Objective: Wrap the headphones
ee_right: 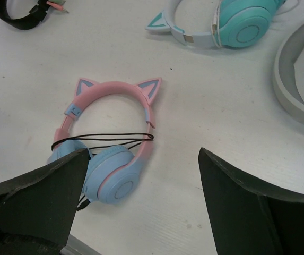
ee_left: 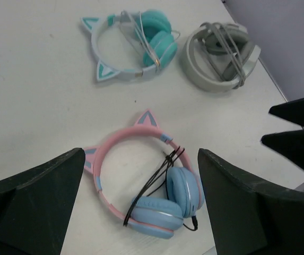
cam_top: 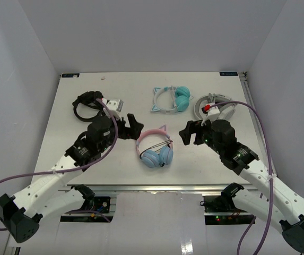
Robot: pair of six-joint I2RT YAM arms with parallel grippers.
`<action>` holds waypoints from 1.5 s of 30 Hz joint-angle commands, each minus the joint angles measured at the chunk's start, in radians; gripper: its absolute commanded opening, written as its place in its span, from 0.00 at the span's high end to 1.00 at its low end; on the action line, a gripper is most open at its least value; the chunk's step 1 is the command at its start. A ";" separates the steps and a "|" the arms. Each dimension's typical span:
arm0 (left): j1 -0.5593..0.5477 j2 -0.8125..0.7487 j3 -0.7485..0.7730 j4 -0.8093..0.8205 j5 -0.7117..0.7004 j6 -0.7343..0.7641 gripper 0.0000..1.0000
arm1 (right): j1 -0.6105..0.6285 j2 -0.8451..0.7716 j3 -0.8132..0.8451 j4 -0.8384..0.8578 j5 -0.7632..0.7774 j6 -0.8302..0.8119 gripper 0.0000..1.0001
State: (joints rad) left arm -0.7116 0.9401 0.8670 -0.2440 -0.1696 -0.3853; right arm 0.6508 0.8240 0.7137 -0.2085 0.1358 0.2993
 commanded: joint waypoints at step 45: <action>-0.101 -0.500 -0.466 0.140 -0.074 -0.088 0.02 | 0.010 -0.158 -0.115 -0.044 0.110 0.004 0.10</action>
State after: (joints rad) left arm -0.8074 0.4377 0.4030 -0.1116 -0.2291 -0.4789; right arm 0.6559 0.6804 0.6056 -0.2893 0.2531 0.3198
